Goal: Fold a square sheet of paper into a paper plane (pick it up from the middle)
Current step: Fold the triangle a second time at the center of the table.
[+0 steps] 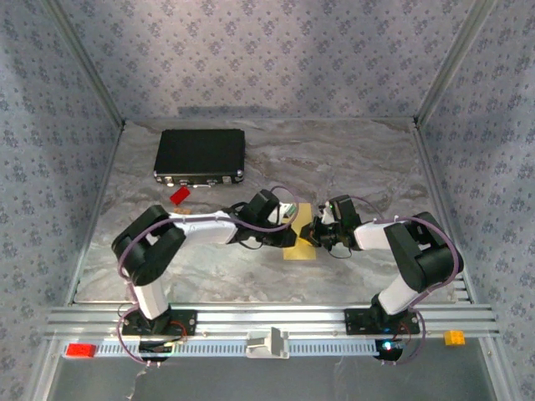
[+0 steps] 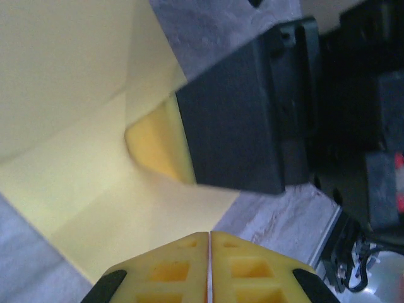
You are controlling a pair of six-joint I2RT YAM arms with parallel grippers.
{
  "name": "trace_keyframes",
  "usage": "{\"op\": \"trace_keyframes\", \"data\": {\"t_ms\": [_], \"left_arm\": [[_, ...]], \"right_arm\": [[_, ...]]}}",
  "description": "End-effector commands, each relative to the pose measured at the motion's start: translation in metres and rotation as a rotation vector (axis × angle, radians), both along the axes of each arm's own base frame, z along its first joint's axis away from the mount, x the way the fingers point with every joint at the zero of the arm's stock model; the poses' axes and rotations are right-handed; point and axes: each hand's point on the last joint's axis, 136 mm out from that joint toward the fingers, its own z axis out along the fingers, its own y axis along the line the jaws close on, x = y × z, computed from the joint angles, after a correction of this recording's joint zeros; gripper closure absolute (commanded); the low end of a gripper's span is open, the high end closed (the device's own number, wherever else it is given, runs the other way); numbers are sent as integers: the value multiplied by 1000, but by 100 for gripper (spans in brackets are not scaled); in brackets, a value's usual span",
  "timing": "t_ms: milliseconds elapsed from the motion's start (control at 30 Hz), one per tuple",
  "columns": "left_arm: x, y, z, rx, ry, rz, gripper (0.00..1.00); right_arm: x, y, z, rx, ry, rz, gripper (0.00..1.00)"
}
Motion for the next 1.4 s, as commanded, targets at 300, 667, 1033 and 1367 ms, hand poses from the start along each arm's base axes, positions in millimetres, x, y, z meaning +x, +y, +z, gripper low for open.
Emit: {"op": "trace_keyframes", "data": {"t_ms": [300, 667, 1033, 1367], "left_arm": [[-19, 20, -68, 154, 111, 1, 96], [-21, 23, -69, 150, 101, 6, 96], [-19, 26, -69, 159, 91, 18, 99], [-21, 31, -72, 173, 98, 14, 100]], "right_arm": [[-11, -16, -14, -75, 81, -36, 98], [2, 3, 26, -48, -30, 39, 96], [-9, -26, -25, -111, 79, -46, 98], [21, -58, -14, -126, 46, -124, 98]]}}
